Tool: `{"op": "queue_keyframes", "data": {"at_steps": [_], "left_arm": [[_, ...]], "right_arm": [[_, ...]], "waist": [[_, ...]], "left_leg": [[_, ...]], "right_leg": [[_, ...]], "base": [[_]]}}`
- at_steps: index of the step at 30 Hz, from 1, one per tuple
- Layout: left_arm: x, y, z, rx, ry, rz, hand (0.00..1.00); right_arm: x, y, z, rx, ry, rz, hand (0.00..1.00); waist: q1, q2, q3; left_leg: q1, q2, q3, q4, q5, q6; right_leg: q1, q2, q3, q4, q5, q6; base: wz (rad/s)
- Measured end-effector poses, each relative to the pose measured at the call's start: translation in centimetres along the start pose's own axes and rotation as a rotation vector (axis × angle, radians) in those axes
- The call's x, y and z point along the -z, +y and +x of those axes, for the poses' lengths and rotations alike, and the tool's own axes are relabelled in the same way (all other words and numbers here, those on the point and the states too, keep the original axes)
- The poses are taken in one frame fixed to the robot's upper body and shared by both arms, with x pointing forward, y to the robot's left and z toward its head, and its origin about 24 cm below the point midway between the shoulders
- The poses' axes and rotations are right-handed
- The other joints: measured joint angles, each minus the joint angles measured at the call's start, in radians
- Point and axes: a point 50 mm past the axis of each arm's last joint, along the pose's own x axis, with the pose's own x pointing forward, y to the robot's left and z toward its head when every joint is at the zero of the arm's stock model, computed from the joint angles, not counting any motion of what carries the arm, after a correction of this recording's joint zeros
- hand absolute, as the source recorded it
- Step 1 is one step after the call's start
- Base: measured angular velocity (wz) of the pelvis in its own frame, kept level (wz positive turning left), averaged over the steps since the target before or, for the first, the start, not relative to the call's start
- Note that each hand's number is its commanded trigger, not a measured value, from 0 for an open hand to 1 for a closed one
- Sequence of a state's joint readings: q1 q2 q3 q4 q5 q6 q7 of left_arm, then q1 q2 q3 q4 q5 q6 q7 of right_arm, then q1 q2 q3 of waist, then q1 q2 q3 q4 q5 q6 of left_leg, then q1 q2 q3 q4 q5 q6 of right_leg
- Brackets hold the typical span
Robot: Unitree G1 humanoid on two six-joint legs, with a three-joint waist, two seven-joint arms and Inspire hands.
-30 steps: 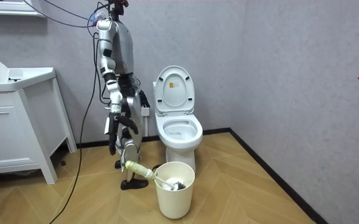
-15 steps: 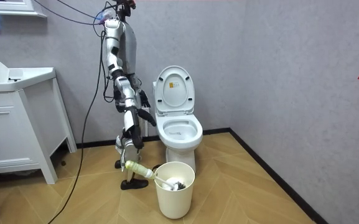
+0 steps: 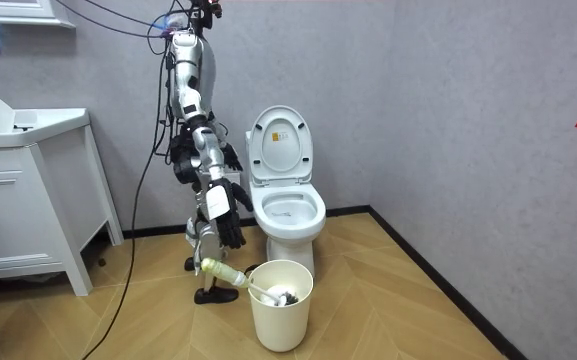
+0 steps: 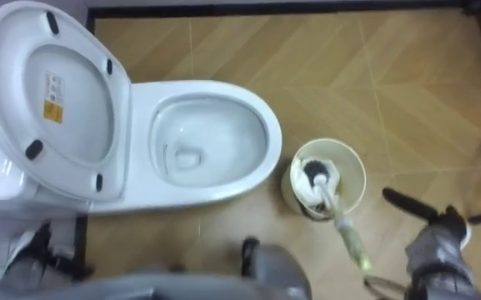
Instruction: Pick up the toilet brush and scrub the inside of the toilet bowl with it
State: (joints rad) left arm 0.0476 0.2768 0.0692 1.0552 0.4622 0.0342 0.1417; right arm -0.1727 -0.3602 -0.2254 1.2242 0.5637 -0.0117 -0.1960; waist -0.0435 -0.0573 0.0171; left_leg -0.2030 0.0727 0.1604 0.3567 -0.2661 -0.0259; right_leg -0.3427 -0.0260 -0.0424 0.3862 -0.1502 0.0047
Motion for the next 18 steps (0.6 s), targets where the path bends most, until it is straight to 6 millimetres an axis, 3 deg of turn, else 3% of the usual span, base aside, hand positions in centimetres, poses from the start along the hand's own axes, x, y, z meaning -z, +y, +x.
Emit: {"op": "queue_keyframes", "data": {"at_steps": [3, 6, 12, 18], "left_arm": [[-1.6, 0.5, 0.5, -0.003, -0.036, 0.021, 0.00], [-3.0, 0.7, 0.7, 0.003, -0.069, 0.007, 0.00], [-4.1, 1.2, 0.9, 0.002, -0.098, 0.015, 0.00], [-6.5, 2.9, 1.3, -0.021, -0.156, 0.004, 0.00]], "right_arm": [[-0.7, 1.1, 0.1, -0.055, -0.005, -0.053, 0.00], [-1.2, 1.1, 0.2, -0.071, 0.008, -0.103, 0.00], [-3.5, 1.1, 0.4, -0.087, -0.032, -0.220, 0.00], [-3.9, 1.0, 0.4, -0.100, -0.036, -0.311, 0.00]], "waist": [[0.015, -0.013, 0.0083], [0.022, -0.011, 0.0088], [0.028, -0.009, 0.0096], [0.050, -0.021, 0.0165]], "left_leg": [[-0.073, 0.002, -0.010, 0.036, 0.000, 0.001], [-0.145, 0.005, -0.035, 0.076, 0.000, 0.001], [-0.239, 0.007, -0.043, 0.114, 0.005, 0.006], [-0.305, 0.001, -0.051, 0.145, 0.004, 0.007]], "right_leg": [[-0.066, -0.001, -0.003, 0.018, 0.002, -0.007], [-0.112, -0.003, -0.023, 0.030, 0.014, -0.011], [-0.187, -0.003, -0.028, 0.038, 0.042, -0.015], [-0.255, -0.012, -0.036, 0.069, 0.041, -0.016]], "base": [[0.11], [0.20], [0.01], [0.02]]}}
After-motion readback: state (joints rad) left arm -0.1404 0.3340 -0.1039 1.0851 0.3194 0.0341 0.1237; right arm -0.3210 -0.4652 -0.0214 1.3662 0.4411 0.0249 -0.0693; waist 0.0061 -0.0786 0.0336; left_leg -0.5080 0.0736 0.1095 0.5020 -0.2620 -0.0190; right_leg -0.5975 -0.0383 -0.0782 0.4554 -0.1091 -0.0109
